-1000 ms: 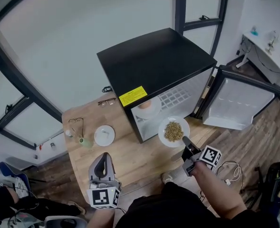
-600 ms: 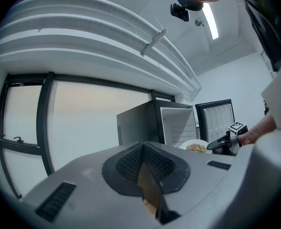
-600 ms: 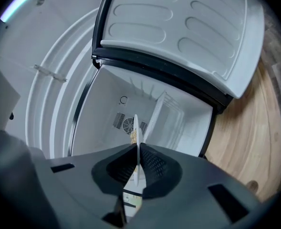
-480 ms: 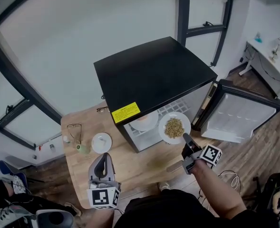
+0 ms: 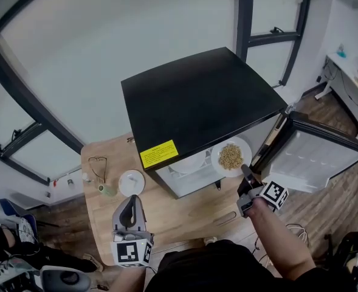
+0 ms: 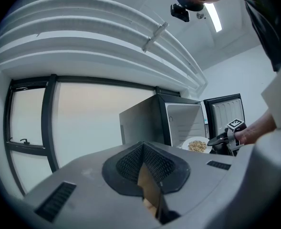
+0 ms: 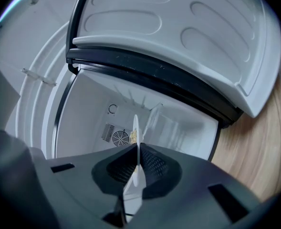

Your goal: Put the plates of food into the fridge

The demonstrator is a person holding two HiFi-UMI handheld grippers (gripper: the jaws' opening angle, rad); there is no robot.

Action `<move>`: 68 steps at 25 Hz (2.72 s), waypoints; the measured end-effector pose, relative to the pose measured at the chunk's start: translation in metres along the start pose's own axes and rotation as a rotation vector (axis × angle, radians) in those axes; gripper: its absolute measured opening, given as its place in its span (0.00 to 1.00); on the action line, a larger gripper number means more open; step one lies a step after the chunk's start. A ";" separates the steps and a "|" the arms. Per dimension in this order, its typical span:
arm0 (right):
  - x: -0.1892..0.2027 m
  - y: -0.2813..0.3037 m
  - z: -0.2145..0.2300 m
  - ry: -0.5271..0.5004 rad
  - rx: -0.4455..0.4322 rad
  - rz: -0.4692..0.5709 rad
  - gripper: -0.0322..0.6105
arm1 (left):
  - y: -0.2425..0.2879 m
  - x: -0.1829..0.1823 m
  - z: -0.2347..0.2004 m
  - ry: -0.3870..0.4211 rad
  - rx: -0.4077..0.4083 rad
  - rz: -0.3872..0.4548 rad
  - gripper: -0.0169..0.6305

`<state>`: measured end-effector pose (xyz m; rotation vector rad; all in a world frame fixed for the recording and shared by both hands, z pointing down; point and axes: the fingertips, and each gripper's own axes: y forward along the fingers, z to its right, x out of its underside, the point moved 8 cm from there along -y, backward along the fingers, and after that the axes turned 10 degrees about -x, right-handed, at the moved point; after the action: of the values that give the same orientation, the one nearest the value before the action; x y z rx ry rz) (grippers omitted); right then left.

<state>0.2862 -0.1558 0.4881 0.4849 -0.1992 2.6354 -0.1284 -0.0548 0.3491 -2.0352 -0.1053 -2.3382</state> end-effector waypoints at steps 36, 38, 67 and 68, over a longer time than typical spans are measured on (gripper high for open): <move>-0.041 0.104 -0.004 -0.888 0.360 -0.309 0.24 | 0.010 0.010 -0.003 -0.011 -0.153 -0.067 0.03; -0.042 0.105 -0.004 -0.887 0.349 -0.296 0.24 | 0.009 0.011 -0.002 -0.011 -0.158 -0.068 0.03; 0.092 0.050 -0.081 -0.893 0.041 -0.272 0.24 | -0.089 0.025 -0.104 -0.039 -0.211 -0.046 0.03; 0.105 0.048 -0.084 -0.880 0.026 -0.289 0.24 | -0.097 0.027 -0.111 -0.040 -0.218 -0.048 0.03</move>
<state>0.1514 -0.1377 0.4463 1.5267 -0.3288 1.9885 -0.2488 0.0334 0.3582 -2.1989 0.1057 -2.4345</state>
